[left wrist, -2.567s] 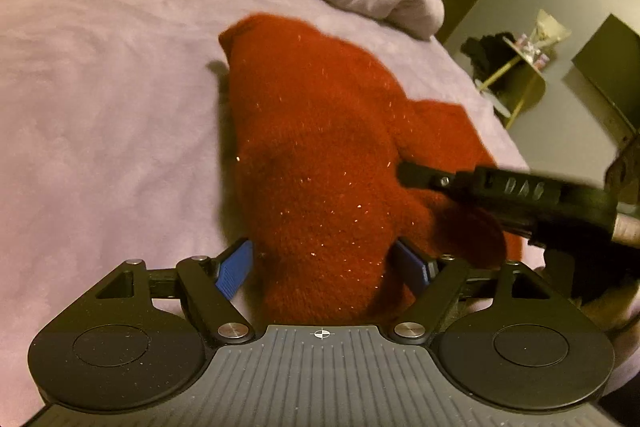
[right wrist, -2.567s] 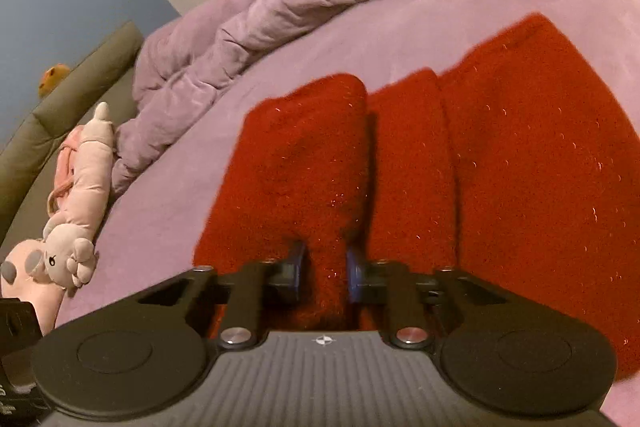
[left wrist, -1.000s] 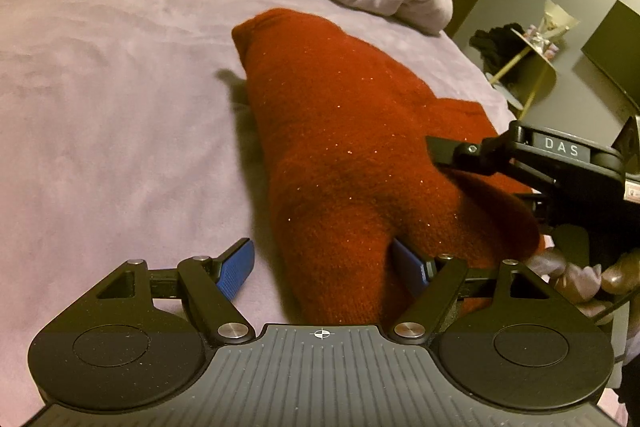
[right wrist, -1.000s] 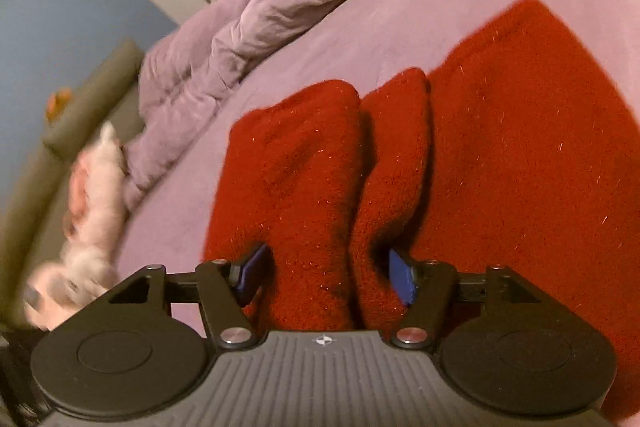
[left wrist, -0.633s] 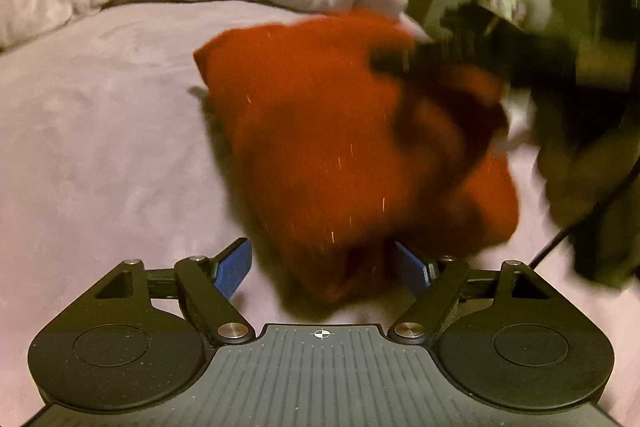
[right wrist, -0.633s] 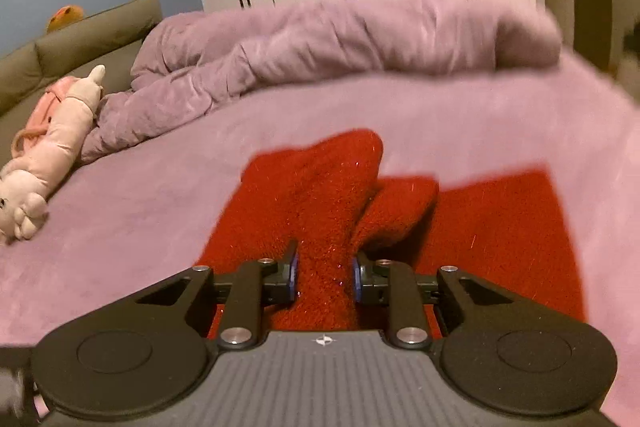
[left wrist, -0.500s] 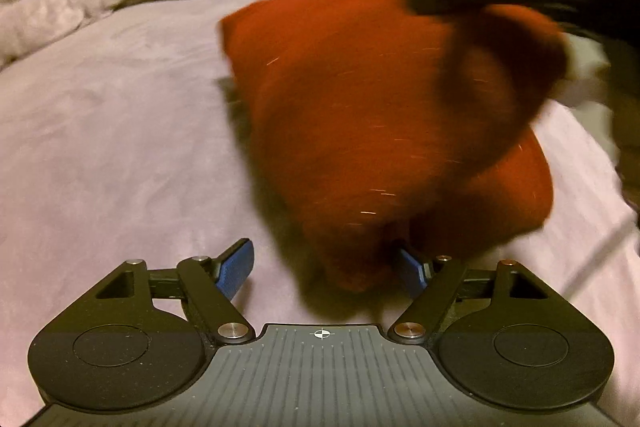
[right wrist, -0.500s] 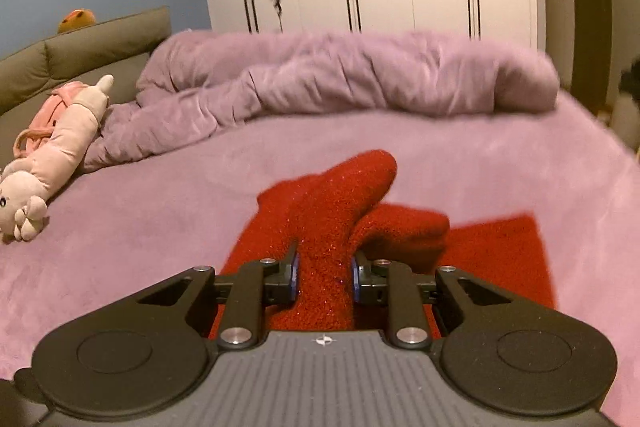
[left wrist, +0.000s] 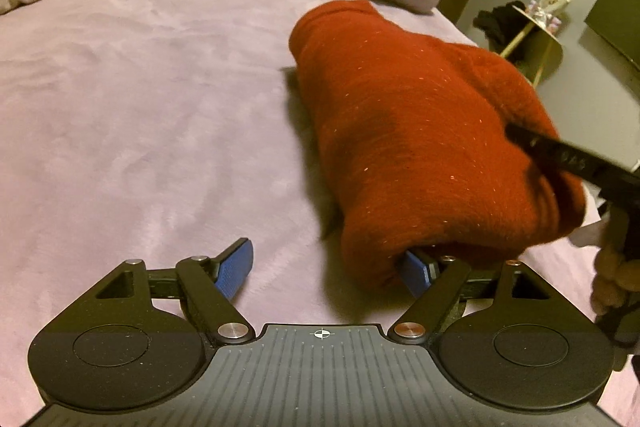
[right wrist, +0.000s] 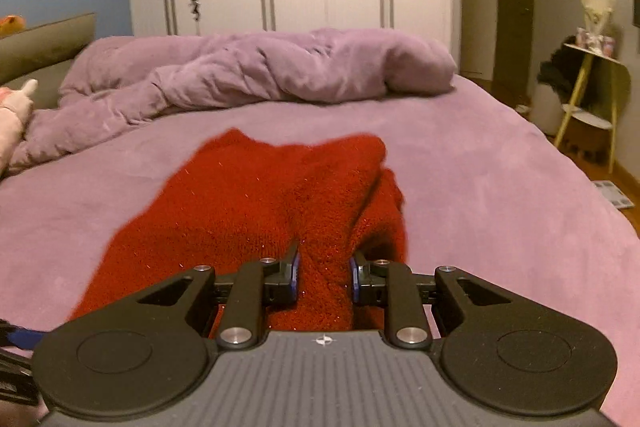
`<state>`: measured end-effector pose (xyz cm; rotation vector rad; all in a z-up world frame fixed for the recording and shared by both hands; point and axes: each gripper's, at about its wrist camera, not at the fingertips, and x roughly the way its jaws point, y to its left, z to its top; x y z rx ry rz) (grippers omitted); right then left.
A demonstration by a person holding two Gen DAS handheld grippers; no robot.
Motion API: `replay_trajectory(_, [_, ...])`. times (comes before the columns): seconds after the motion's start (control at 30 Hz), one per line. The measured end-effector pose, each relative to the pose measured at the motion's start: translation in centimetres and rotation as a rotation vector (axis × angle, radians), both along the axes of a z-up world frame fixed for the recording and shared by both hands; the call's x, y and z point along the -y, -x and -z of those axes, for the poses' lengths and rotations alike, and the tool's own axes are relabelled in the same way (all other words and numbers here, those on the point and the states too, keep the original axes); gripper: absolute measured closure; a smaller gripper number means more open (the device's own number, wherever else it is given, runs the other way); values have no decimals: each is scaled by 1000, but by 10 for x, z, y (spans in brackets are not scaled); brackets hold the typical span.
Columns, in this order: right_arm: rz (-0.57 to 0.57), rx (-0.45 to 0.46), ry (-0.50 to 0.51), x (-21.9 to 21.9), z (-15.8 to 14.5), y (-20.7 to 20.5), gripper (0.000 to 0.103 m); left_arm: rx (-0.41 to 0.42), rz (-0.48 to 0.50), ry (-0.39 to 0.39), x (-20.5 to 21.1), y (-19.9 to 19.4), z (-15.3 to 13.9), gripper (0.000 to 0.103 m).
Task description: Fold small clothes
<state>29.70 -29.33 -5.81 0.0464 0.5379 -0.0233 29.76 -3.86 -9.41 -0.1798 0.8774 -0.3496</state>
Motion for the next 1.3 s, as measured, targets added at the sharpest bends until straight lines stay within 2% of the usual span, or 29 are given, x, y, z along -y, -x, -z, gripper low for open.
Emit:
replay_trajectory(0.1, [11,-29,-9,10,20,-5,82,-11,9,-2,2,-1,3,20])
replay_trajectory(0.2, [29,-60,-32,20,36,-14,77,-34,16,4,3,-5,6,18])
replay_trajectory(0.37, [15,-89,-58,23,18,-18,58,-40,9,-14,3,-2,2,20])
replay_trajectory(0.43, [30,-72,-83,27,8,-15,56,-32,9,-18,1,1,-5,20])
replay_trajectory(0.53, [63,-38,-147,37,-2,-14,56,6,33,-10,1,11,-19,20])
replay_trajectory(0.6, [81,-41,-172,40,-3,-23,62,35,34,-11,1,11,-28,20])
replay_trajectory(0.63, [91,-57,-183,41,-2,-31,80,51,30,-9,1,9,-33,19])
replay_trajectory(0.67, [87,-74,-198,41,1,-39,87,64,27,-9,2,7,-38,19])
replay_trajectory(0.73, [80,-85,-178,37,5,-53,89,81,21,-24,5,-2,-43,19])
replay_trajectory(0.8, [53,-78,-105,28,11,-64,89,98,10,-45,12,-11,-46,19])
replay_trajectory(0.9, [48,-116,-18,24,28,-85,89,109,7,-64,26,-28,-46,19])
replay_trajectory(1.0, [69,-145,-25,31,22,-92,87,105,-7,-71,34,-42,-45,19])
replay_trajectory(1.03, [88,-154,-38,34,16,-90,81,107,-18,-71,34,-46,-46,19])
replay_trajectory(1.13, [112,-73,-56,36,-3,-74,78,129,-47,-66,32,-58,-48,19])
replay_trajectory(1.2, [78,-17,-59,28,-13,-71,78,135,-78,-64,38,-69,-49,19])
replay_trajectory(1.3, [13,-6,-38,12,-14,-84,78,134,-95,-71,53,-87,-46,15])
